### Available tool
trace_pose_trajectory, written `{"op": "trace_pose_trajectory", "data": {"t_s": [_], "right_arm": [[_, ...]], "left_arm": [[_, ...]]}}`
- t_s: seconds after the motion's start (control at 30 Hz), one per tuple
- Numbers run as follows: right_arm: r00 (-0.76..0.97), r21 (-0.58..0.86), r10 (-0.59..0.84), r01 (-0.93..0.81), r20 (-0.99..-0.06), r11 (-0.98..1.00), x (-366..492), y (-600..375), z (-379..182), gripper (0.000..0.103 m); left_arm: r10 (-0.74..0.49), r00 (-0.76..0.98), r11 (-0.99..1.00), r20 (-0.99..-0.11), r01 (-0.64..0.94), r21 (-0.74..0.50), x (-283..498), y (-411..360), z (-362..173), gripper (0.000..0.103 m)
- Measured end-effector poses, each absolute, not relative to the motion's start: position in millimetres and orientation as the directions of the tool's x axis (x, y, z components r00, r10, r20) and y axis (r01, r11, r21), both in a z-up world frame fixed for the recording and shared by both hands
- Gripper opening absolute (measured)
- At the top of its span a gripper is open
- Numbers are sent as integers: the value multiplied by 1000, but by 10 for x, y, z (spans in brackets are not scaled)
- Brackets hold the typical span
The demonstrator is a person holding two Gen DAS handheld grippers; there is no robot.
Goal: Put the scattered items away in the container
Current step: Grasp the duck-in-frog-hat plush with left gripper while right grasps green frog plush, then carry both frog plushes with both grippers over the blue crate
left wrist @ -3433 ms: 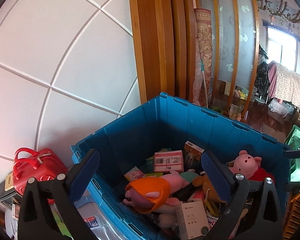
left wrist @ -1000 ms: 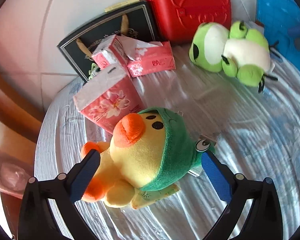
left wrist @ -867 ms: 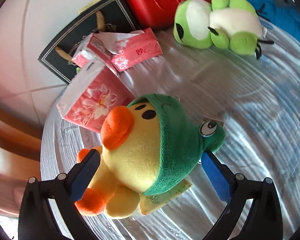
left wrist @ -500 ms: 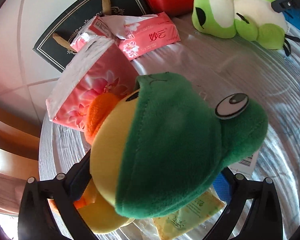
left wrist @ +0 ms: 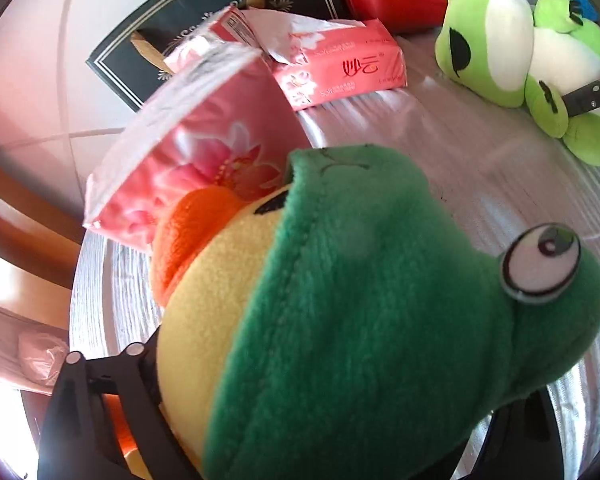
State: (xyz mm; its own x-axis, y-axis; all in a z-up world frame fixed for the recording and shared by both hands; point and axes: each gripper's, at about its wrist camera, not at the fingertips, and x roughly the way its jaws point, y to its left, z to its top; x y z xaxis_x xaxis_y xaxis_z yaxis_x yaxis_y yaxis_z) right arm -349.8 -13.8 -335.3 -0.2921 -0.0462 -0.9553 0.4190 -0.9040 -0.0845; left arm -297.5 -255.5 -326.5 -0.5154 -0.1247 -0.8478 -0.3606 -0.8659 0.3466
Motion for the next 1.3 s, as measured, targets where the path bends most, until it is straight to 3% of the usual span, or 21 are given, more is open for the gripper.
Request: {"op": "trace_pose_trajectory", "data": {"t_s": [0.13, 0.27, 0.6, 1.3], "right_arm": [[-307, -91, -52, 434, -950, -896, -3399, -133, -3268, 78], [-325, -92, -62, 437, -944, -895, -3257, -127, -3180, 72], [-353, -47, -115, 419, -928, -907, -2813, -18, -2876, 70], [-457, 46, -232, 384, -859, -922, -1269, 608, -1560, 70]], "left_arm": [[-115, -524, -874, -844, -351, 337, -2848, -2573, -3180, 88], [-127, -538, -870, -833, -343, 354, -2670, -2579, -3103, 88], [-139, -585, -893, -799, -275, 357, -2384, -2422, -2783, 88], [-97, -644, -934, -759, -204, 292, -1505, -1993, -1703, 88]]}}
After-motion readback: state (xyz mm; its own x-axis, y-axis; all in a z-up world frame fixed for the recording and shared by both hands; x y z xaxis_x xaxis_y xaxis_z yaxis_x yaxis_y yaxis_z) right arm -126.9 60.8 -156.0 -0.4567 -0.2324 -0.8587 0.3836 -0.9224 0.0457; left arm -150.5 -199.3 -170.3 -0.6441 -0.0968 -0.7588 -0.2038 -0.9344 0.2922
